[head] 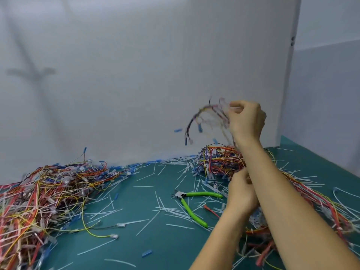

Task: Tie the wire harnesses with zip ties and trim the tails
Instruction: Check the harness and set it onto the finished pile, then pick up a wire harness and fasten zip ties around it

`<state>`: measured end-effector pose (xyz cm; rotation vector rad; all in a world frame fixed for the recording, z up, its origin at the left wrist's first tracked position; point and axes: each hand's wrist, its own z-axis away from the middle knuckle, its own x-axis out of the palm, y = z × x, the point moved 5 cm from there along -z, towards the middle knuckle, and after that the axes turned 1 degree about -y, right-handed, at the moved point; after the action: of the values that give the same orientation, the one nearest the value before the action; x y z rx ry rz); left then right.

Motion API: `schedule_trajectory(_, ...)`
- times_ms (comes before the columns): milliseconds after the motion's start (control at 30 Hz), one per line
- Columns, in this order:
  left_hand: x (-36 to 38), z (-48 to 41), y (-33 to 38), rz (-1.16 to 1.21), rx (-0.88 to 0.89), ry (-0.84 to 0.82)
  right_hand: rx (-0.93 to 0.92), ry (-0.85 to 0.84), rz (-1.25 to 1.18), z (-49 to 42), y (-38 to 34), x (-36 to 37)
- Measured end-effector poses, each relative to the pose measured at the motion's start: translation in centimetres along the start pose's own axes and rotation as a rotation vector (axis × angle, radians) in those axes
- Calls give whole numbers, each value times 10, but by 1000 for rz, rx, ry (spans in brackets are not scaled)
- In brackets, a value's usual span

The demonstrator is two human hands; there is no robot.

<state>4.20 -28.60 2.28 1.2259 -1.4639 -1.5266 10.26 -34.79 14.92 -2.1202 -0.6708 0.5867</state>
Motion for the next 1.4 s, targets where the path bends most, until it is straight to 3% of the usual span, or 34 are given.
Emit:
schedule_trajectory(67,-9,-3,-11,-346,-5,19,54,-104,174,-1,22,7)
schedule_trajectory(100,-17,-5,-17,-390,-26,51,69,-184,266,1,32,13)
schedule_trajectory(267,-68,-8,-39,46,-195,208,74,-581,699,33,63,43)
schedule_trajectory(433,-119,-3,-34,163,-231,334,17,-568,912,48,47,55)
schedule_trajectory(600,-176,12,-23,181,-194,464,-172,-554,665,73,0,74)
schedule_trajectory(767,-243,32,-19,51,-134,628,-210,-637,381,104,-33,96)
schedule_trajectory(867,-284,46,-17,-244,-117,775,-220,-674,291,123,-42,109)
schedule_trajectory(967,-314,61,-16,-752,-234,880,-230,-728,249,143,-44,122)
schedule_trajectory(1067,-332,71,-21,-1017,-436,856,-243,-777,232,161,-39,133)
schedule_trajectory(1233,-353,83,-28,-1135,-626,859,-247,-782,187,171,-37,139)
schedule_trajectory(1400,-377,89,-35,-1019,-686,871,-271,-762,136,164,-42,133)
